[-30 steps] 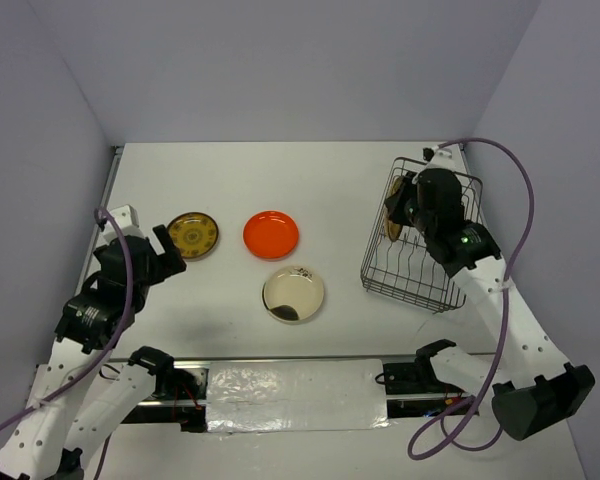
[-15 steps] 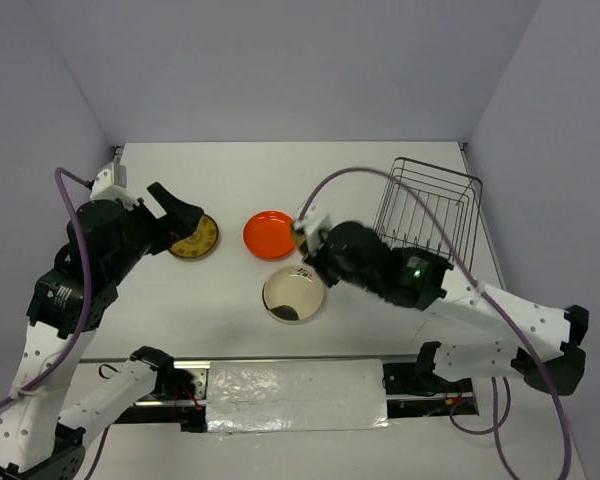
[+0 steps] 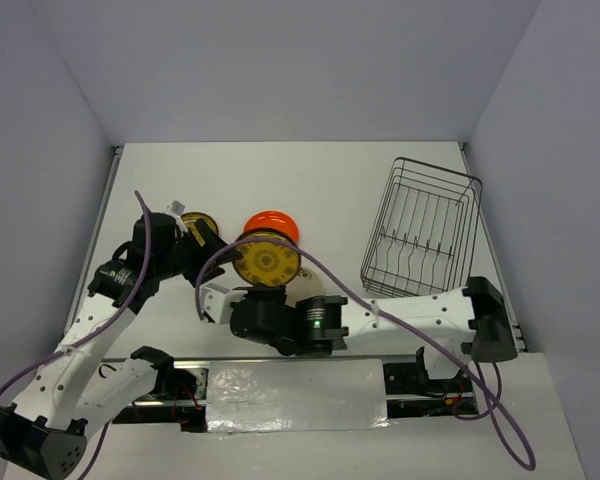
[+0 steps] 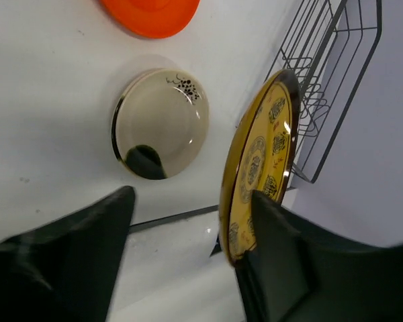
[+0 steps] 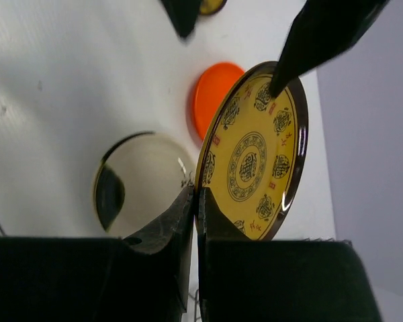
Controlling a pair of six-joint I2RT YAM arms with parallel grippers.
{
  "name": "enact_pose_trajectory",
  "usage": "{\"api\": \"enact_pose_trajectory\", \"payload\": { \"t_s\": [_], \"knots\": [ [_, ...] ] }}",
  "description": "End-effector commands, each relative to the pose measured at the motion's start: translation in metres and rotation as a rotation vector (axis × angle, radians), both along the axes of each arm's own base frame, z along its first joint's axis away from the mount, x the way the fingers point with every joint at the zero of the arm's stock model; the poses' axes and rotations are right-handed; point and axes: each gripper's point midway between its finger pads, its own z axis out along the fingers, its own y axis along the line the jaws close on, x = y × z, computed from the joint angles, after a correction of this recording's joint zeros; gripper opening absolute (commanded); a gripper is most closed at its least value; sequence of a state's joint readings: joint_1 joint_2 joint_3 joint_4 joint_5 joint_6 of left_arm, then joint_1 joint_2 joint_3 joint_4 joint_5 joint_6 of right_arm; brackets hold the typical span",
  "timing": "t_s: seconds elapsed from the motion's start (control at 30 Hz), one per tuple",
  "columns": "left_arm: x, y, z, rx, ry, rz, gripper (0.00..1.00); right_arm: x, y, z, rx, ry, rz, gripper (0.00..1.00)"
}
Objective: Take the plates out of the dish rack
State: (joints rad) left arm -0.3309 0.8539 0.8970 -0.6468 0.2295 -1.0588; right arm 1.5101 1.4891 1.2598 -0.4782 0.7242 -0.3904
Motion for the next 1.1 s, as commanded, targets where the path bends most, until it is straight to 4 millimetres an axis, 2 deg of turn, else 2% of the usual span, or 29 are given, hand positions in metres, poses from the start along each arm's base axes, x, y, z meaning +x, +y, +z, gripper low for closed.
{"api": "enact_pose_trajectory", "payload": {
  "t_s": [0.0,0.03,0.07,0.13,0.17,0.2,0.23,0.27,0.3,0.33,0.37,0.4,0.43,0.47,0.5,0.53,0.57,0.6,0.63,0.67,0.7,0.73,0.8,0.83,0.9,0.93,1.0,1.03,1.07],
  "knots": [
    [0.008,-0.011,0.022,-0.071,-0.098,-0.029,0.74,0.007,0.037,0.047,0.091,-0.121,-0.003,0.00],
    [0.008,-0.010,0.017,-0.059,-0.086,-0.032,0.48,0.008,0.044,0.056,0.111,-0.133,-0.008,0.00],
    [0.010,-0.010,0.010,-0.036,-0.070,-0.037,0.29,0.009,0.050,0.054,0.106,-0.141,-0.005,0.00],
    [0.015,-0.001,0.000,0.025,-0.052,-0.007,0.00,0.009,0.055,0.056,0.117,-0.144,-0.008,0.00],
    [0.017,0.003,-0.006,0.066,-0.035,0.001,0.00,0.008,0.056,0.053,0.122,-0.134,-0.009,0.01],
    [0.020,0.008,-0.009,0.093,-0.032,0.021,0.00,0.007,0.056,0.046,0.113,-0.125,-0.008,0.35],
    [0.028,0.022,-0.013,0.152,-0.043,0.087,0.00,0.009,0.053,0.042,0.117,-0.122,-0.021,0.62],
    [0.033,0.030,-0.016,0.183,-0.040,0.131,0.00,0.010,0.048,0.045,0.158,-0.113,-0.053,0.99],
    [0.034,0.039,-0.018,0.208,-0.036,0.170,0.00,0.011,0.040,0.033,0.149,-0.103,-0.072,1.00],
    [0.044,0.062,-0.020,0.267,-0.042,0.288,0.00,0.014,0.027,0.042,0.236,-0.067,-0.127,1.00],
    [0.047,0.074,-0.023,0.294,-0.036,0.345,0.00,0.016,0.017,0.043,0.278,-0.041,-0.157,1.00],
    [0.052,0.086,-0.024,0.311,-0.041,0.399,0.00,0.017,0.003,0.027,0.281,-0.014,-0.181,1.00],
    [0.061,0.108,-0.024,0.336,-0.052,0.487,0.00,0.019,-0.008,0.028,0.330,0.016,-0.207,1.00],
    [0.065,0.118,-0.031,0.353,-0.039,0.526,0.00,0.015,-0.022,0.044,0.458,0.066,-0.226,1.00],
    [0.075,0.126,-0.030,0.346,-0.063,0.560,0.02,0.011,-0.034,0.025,0.450,0.091,-0.225,1.00],
    [0.081,0.141,-0.036,0.344,-0.061,0.598,0.02,0.008,-0.048,0.041,0.553,0.124,-0.235,1.00],
    [0.087,0.147,-0.042,0.343,-0.057,0.611,0.02,0.006,-0.056,0.039,0.577,0.143,-0.239,1.00],
    [0.091,0.154,-0.046,0.332,-0.054,0.631,0.02,0.003,-0.066,0.027,0.565,0.155,-0.244,1.00],
    [0.103,0.169,-0.041,0.307,-0.096,0.682,0.03,0.001,-0.078,0.033,0.625,0.184,-0.262,1.00],
    [0.107,0.170,-0.057,0.284,-0.063,0.680,0.05,0.000,-0.086,0.031,0.637,0.194,-0.275,1.00],
    [0.111,0.174,-0.063,0.273,-0.057,0.688,0.06,-0.001,-0.094,0.022,0.630,0.200,-0.284,1.00],
    [0.121,0.183,-0.074,0.265,-0.044,0.709,0.09,-0.003,-0.104,0.027,0.670,0.220,-0.290,1.00],
    [0.130,0.183,-0.085,0.240,-0.024,0.696,0.09,-0.006,-0.114,0.019,0.683,0.240,-0.291,1.00],
    [0.141,0.186,-0.084,0.227,-0.055,0.693,0.11,-0.009,-0.120,0.025,0.731,0.263,-0.276,1.00],
    [0.149,0.181,-0.100,0.203,-0.019,0.652,0.16,-0.013,-0.127,0.020,0.744,0.282,-0.264,1.00],
    [0.152,0.181,-0.104,0.198,-0.013,0.644,0.33,-0.014,-0.134,0.024,0.770,0.295,-0.259,1.00],
    [0.151,0.179,-0.108,0.191,-0.003,0.634,0.59,-0.016,-0.141,0.025,0.785,0.308,-0.267,1.00],
    [0.149,0.177,-0.108,0.186,-0.005,0.626,0.79,-0.016,-0.148,0.026,0.800,0.318,-0.281,1.00],
    [0.146,0.177,-0.110,0.190,0.009,0.627,0.92,-0.016,-0.151,0.028,0.811,0.319,-0.292,1.00]
  ]
}}
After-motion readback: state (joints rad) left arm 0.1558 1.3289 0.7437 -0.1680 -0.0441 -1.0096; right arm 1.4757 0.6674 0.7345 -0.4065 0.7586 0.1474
